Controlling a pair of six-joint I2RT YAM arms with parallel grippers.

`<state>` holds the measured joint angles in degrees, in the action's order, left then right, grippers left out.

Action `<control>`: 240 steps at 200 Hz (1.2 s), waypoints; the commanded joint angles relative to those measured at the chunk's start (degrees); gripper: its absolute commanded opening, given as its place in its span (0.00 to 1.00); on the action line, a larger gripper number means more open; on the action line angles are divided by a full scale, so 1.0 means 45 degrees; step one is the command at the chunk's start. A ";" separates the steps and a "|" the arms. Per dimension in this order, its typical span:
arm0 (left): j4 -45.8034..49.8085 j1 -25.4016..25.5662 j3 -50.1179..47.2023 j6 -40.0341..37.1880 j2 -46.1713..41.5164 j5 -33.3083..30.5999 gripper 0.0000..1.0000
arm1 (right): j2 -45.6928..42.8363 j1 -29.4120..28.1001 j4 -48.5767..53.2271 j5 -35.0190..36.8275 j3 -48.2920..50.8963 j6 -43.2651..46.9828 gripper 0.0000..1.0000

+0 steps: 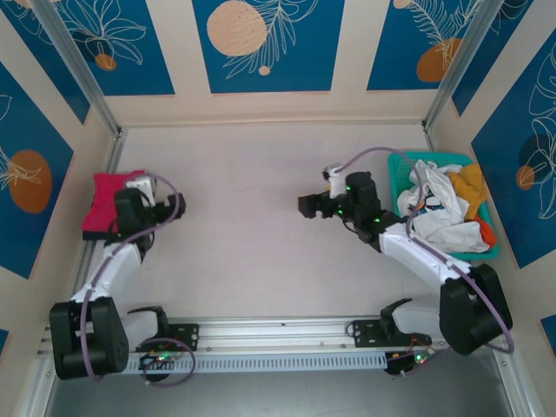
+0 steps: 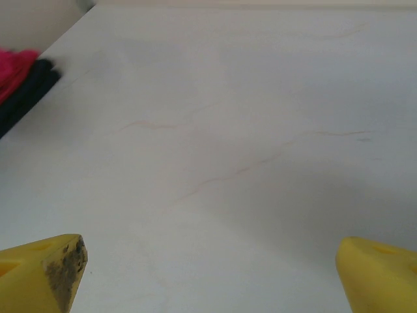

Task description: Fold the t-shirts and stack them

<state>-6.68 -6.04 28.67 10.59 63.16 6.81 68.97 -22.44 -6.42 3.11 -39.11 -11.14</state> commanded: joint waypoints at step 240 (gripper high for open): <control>-1.0098 0.1851 -0.1487 -0.2939 0.5789 -0.1015 1.00 | 0.4087 0.5025 -0.8854 0.0304 0.3379 0.1162 0.99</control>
<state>-50.19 1.83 21.15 -1.96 88.90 2.92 87.20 -0.54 -44.58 3.73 -22.50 -5.93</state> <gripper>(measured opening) 0.998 0.993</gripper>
